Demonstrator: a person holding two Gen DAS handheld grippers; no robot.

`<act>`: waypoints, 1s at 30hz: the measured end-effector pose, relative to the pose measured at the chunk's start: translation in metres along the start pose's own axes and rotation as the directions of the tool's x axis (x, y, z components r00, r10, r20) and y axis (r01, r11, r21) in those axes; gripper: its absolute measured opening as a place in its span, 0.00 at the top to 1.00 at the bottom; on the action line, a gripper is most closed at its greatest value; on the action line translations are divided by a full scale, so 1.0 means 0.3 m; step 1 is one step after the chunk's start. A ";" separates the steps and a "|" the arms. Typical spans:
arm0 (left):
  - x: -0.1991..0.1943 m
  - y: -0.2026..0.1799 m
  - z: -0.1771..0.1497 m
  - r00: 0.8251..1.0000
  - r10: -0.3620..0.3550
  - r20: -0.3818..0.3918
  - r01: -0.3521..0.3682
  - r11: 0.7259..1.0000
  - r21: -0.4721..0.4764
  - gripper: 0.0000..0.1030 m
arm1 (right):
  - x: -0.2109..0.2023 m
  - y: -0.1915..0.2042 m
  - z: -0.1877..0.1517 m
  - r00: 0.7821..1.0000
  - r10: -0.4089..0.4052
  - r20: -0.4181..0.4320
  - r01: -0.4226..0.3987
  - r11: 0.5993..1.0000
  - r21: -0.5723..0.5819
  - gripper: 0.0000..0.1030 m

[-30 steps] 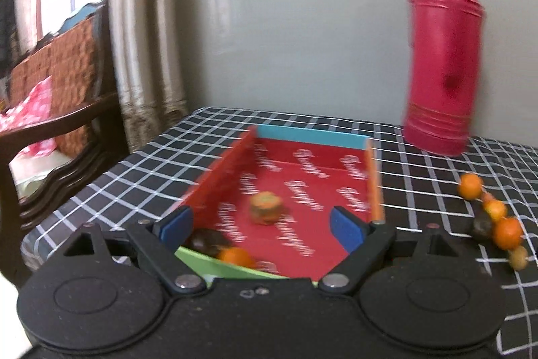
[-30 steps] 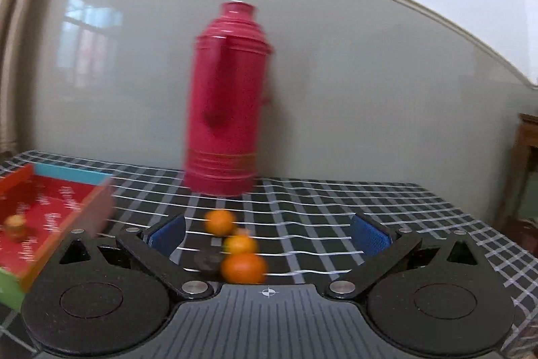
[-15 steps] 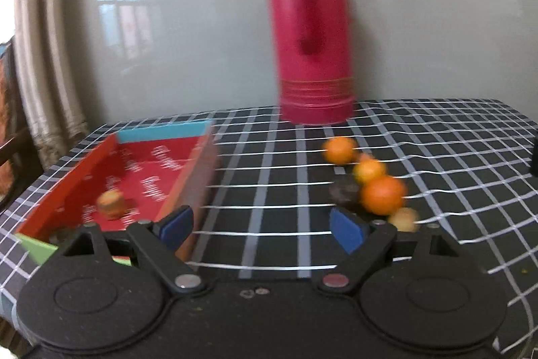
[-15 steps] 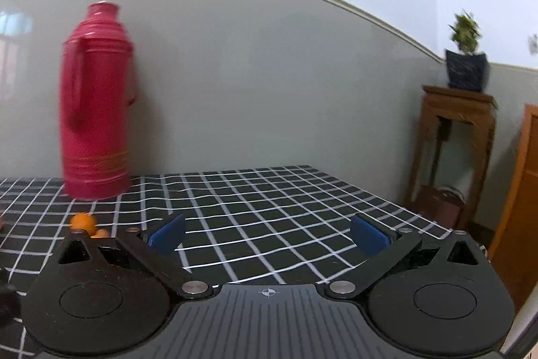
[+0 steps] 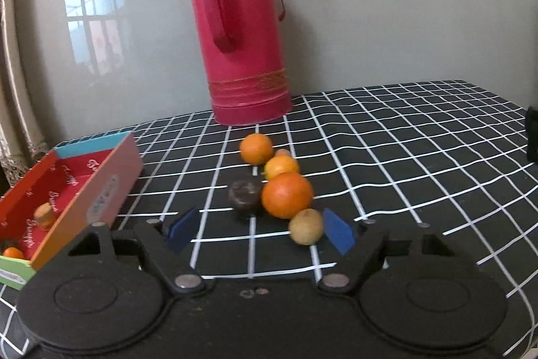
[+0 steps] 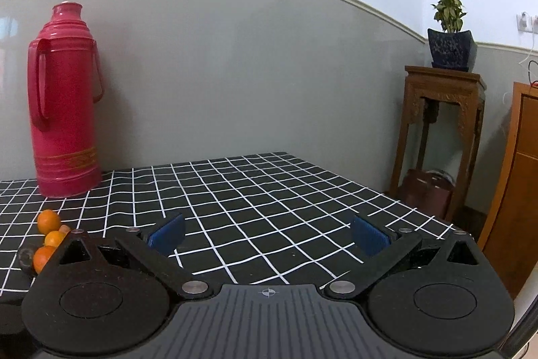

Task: Organize fruits
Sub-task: 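Move the left gripper to the pale round fruit and close on it, then carry the pale fruit into the red box and release it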

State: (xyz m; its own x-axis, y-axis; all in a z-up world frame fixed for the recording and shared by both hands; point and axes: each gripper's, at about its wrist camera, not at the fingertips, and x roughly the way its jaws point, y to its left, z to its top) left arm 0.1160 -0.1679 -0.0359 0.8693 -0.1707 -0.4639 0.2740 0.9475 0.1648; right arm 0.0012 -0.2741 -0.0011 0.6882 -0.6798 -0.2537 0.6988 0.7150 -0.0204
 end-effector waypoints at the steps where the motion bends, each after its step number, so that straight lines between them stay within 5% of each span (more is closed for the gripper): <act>1: 0.005 -0.010 0.000 1.000 -0.006 -0.003 0.006 1.000 0.000 0.30 | 0.001 0.001 -0.001 1.000 0.002 -0.001 -0.002 1.000 -0.002 0.00; 3: 0.020 -0.023 -0.003 1.000 -0.023 -0.022 0.023 1.000 -0.008 0.36 | 0.002 -0.001 -0.004 1.000 0.007 -0.005 -0.007 1.000 -0.010 0.00; 8: 0.066 -0.037 -0.014 0.993 -0.080 -0.088 0.076 0.996 -0.048 0.69 | 0.003 0.007 -0.010 1.000 0.010 -0.003 -0.010 1.000 -0.029 0.00; 13: 0.080 -0.039 -0.018 0.990 -0.112 -0.092 0.106 0.992 -0.069 0.84 | 0.011 0.013 -0.017 1.000 0.017 -0.007 -0.018 0.999 -0.043 0.00; 30: 0.037 0.090 0.022 0.996 -0.075 -0.046 0.069 0.988 -0.135 0.85 | 0.006 0.062 -0.012 0.998 0.064 -0.007 -0.064 0.997 -0.049 0.00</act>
State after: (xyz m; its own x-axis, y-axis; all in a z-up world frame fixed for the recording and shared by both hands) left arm 0.1359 -0.1459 -0.0307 0.8265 -0.2290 -0.5143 0.2749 0.9614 0.0136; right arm 0.0149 -0.2615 -0.0055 0.7300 -0.6315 -0.2614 0.6429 0.7642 -0.0510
